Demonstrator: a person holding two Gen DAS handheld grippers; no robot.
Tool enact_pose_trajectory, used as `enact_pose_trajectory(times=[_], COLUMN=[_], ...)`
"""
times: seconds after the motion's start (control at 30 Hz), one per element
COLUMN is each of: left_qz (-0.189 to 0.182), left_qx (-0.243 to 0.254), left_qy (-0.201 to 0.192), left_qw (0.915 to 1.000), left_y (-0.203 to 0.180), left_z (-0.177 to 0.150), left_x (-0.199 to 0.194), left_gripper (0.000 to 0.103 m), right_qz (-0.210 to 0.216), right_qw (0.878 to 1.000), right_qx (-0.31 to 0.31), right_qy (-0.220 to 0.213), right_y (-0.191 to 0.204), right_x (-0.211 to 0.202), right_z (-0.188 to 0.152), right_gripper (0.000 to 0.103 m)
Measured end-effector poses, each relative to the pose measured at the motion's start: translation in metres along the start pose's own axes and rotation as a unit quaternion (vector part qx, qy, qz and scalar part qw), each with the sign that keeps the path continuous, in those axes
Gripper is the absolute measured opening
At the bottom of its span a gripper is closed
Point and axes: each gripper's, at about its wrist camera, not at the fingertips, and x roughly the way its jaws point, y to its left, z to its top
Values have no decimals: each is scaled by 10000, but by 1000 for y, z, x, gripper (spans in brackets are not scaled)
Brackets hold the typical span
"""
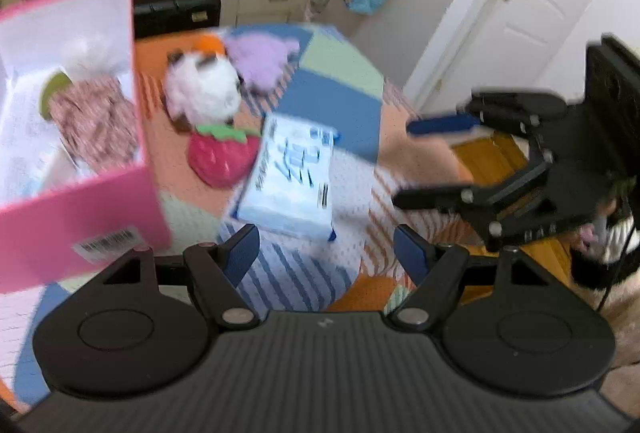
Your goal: Organize soft objects
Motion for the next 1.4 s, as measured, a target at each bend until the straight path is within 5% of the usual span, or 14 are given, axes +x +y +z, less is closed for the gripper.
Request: enact_pose_trajectory(times=[0.27, 0.47, 0.63, 0.77, 0.97, 1.4], left_qz=[64, 0, 37, 168, 435, 750], left_qx=[-444, -982, -964, -1137, -1498, -1542], left_qy=[-159, -490, -559, -618, -808, -870], left_qw=[9989, 9940, 9938, 9914, 9844, 9813], left_y=[18, 34, 27, 26, 32, 23], left_z=[-16, -18, -15, -16, -18, -15], left_x=[36, 41, 49, 59, 61, 70], left_gripper=[73, 71, 70, 65, 43, 37], right_qz=[-52, 349, 942, 1069, 959, 1414], right_qw=[9982, 9932, 9864, 9867, 9901, 9870], right_qx=[538, 1070, 1347, 1216, 1017, 771], right_qy=[-256, -295, -41, 119, 88, 3], right_y=[-46, -78, -89, -89, -88, -82], right_x=[29, 49, 75, 93, 104, 85], right_z=[-6, -1, 4, 9, 8, -20], right_gripper=[80, 80, 79, 72, 56, 63])
